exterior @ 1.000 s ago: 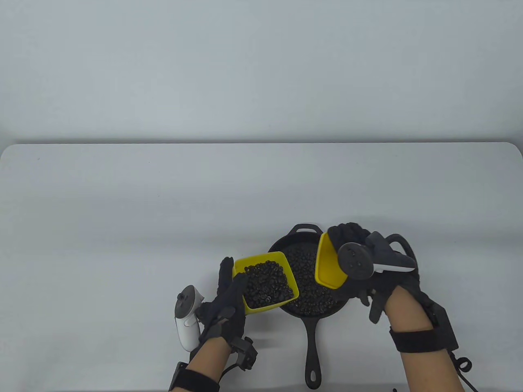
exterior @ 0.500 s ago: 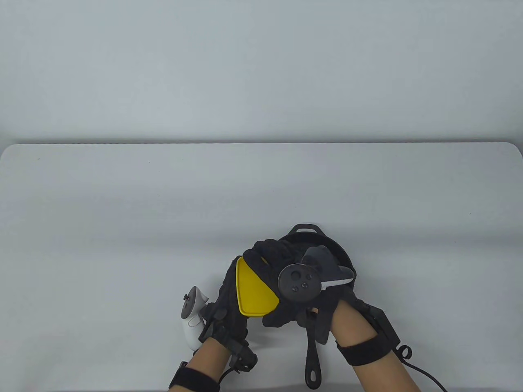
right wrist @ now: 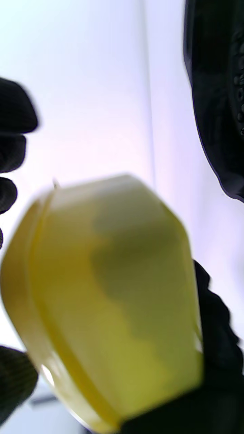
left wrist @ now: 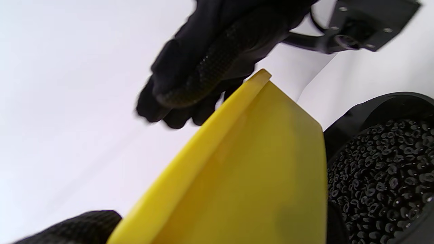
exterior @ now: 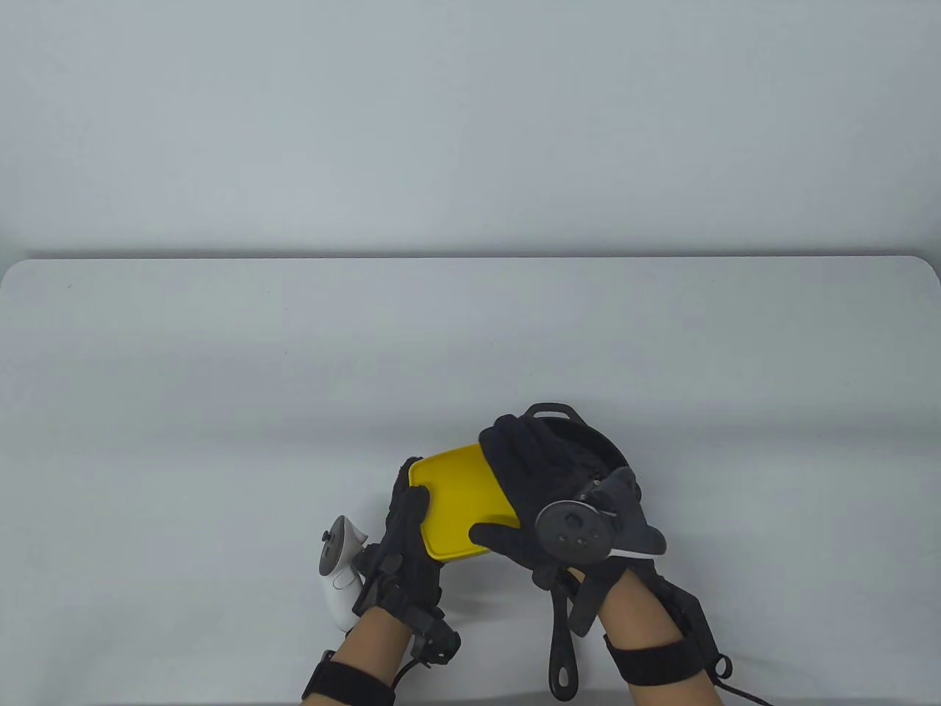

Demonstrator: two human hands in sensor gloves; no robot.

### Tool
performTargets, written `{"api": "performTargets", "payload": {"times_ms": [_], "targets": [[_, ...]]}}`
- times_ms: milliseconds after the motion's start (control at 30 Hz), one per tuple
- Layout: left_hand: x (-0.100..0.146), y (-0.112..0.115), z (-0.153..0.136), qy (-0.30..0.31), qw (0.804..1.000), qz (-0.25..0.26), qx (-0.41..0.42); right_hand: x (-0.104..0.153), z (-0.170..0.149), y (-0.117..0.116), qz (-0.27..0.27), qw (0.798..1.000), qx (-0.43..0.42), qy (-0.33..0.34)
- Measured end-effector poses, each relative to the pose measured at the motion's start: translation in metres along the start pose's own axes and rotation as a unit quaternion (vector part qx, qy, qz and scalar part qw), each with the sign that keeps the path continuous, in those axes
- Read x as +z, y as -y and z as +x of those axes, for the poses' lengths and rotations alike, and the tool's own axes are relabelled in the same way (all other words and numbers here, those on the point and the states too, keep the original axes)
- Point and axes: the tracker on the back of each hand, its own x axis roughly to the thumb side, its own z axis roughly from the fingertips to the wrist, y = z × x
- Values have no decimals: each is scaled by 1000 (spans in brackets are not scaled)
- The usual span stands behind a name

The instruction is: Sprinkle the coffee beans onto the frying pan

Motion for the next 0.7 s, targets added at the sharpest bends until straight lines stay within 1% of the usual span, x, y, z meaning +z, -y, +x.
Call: {"api": "performTargets", "payload": {"times_ms": [33,67,100,133,167,200,233,300,333,367,400,433,467,500,567,600,633,700], "targets": [[0,-1,0,1,1000,2,0,3,-4,-1,-1,1000,-18,-10],[1,-3,1,4,1000,5,-1,8,-13,-6,1,998,-60,-32],[1,-5,1,8,1000,6,-1,14,-22,-11,-4,993,-104,-63],[0,-5,1,9,1000,4,0,18,-27,-13,-6,990,-121,-78],[0,-5,1,12,1000,0,5,23,-33,-19,4,982,-159,-105],[-1,-5,0,16,1000,-10,11,27,-38,-26,8,968,-216,-124],[-2,-4,-1,19,999,-19,16,29,-43,-33,-1,954,-267,-134],[-3,0,-2,18,999,-38,22,30,-46,-43,9,926,-349,-142],[-4,3,-3,18,998,-54,23,31,-46,-49,17,907,-402,-125],[-5,6,-4,16,997,-65,25,31,-43,-54,30,883,-456,-108],[-5,10,-5,15,997,-76,24,31,-39,-58,47,863,-494,-96],[-5,12,-6,14,996,-80,24,32,-34,-62,59,854,-509,-84],[-3,12,-7,22,997,-71,33,35,-33,-64,58,857,-508,-67],[-5,13,-7,19,997,-71,34,38,-34,-64,44,868,-490,-64],[-5,15,-6,20,996,-85,12,40,-37,-66,52,878,-473,-54],[-4,16,-5,17,997,-78,-4,41,-39,-67,54,875,-479,-53],[-4,16,-5,11,997,-75,-19,42,-41,-68,48,862,-501,-63],[-3,18,-6,8,996,-77,-39,44,-44,-68,36,849,-522,-78]]}}
